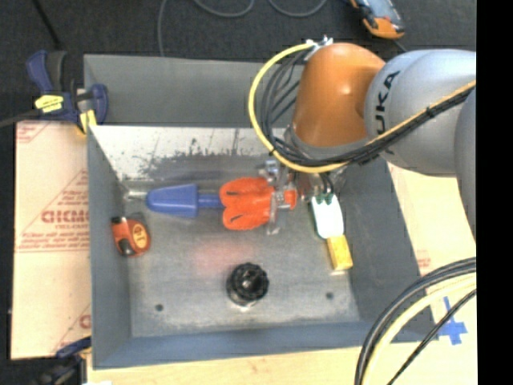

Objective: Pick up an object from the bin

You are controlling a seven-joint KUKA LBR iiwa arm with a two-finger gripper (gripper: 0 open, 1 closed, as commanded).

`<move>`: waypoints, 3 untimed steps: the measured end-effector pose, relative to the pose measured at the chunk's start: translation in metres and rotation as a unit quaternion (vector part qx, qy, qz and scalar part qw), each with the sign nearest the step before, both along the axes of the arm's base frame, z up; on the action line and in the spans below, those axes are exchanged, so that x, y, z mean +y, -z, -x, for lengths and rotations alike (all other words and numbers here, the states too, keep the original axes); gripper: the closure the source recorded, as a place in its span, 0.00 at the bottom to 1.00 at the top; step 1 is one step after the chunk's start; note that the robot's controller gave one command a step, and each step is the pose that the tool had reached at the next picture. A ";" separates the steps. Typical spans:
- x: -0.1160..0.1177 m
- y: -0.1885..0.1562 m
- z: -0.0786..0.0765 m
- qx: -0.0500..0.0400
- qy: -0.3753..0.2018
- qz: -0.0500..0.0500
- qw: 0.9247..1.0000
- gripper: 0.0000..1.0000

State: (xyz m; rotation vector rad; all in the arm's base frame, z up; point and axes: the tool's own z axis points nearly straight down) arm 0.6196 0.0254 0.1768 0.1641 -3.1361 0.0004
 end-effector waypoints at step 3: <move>0.023 -0.071 0.004 -0.002 0.007 0.000 1.000 1.00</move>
Offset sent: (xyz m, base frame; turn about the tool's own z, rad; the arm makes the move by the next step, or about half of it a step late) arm -0.0044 -0.0141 0.1146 0.0011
